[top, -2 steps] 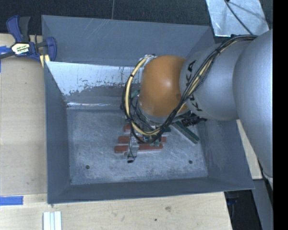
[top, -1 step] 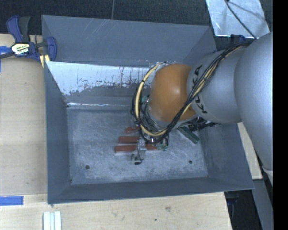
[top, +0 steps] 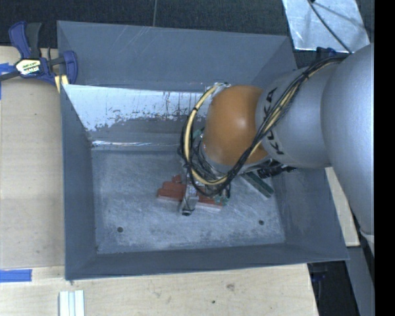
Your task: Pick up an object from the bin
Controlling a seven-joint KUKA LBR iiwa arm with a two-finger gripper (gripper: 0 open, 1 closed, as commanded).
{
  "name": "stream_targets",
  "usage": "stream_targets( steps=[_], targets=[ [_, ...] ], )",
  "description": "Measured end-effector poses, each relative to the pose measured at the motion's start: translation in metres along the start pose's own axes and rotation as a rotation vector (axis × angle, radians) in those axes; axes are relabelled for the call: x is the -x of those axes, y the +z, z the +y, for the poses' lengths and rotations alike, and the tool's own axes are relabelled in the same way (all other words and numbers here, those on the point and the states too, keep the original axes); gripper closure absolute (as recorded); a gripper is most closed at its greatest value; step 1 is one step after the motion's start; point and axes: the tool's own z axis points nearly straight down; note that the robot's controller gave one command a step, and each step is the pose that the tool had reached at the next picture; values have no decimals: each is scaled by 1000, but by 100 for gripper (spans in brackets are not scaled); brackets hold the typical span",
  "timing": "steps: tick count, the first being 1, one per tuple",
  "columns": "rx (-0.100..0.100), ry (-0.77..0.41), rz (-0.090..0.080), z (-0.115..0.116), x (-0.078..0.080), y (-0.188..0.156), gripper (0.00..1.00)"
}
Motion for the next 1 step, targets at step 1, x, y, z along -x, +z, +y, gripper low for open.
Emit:
stream_targets(
  steps=[1],
  targets=[
    [-2, -361, 0, 0, -5, -171, 100]
  ],
)
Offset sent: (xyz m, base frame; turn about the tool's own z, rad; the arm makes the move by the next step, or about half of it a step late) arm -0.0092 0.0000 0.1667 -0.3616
